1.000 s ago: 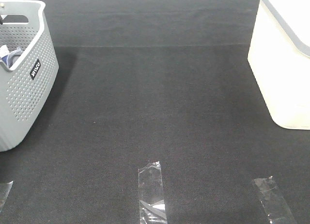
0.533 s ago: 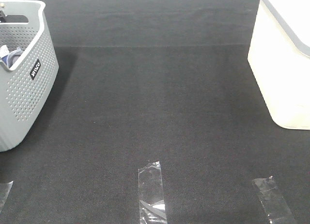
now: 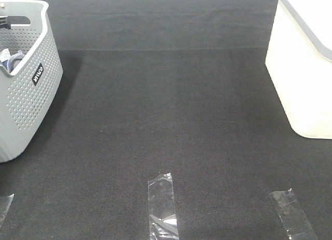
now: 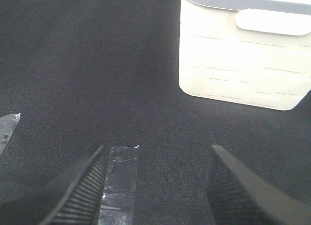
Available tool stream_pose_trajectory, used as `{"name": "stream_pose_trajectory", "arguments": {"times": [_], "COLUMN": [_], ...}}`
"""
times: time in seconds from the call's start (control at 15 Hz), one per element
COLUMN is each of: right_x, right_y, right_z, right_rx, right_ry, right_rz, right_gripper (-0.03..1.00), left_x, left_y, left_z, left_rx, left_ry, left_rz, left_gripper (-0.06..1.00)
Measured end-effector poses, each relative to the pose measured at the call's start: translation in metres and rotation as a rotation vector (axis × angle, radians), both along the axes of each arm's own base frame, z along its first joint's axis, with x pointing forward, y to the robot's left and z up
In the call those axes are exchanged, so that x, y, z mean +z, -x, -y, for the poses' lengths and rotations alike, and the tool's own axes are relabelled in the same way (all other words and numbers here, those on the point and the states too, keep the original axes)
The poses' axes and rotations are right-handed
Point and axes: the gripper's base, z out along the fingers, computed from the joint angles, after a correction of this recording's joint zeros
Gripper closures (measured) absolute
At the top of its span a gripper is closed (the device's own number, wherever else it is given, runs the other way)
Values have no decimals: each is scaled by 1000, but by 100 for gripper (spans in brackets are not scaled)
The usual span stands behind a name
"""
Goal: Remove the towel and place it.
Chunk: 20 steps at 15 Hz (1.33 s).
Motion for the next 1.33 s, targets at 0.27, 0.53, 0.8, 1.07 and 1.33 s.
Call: {"name": "stream_pose_trajectory", "arguments": {"times": [0.27,0.53,0.8,1.07,1.33], "right_x": [0,0,0,0,0], "right_y": [0,0,0,0,0], "right_z": [0,0,0,0,0], "right_rx": [0,0,0,0,0], "right_ry": [0,0,0,0,0], "right_rz": [0,0,0,0,0], "right_gripper": [39,39,39,39,39], "left_x": [2,21,55,113,177], "left_y": [0,2,11,32,60], "left_z": [1,6,15,33,48], "left_rx": [-44,-95,-171,-334,-418], "left_ry": [-23,-56,-41,19,36], "left_rz": [0,35,63,155,297], "left_gripper": [94,94,94,94,94]}}
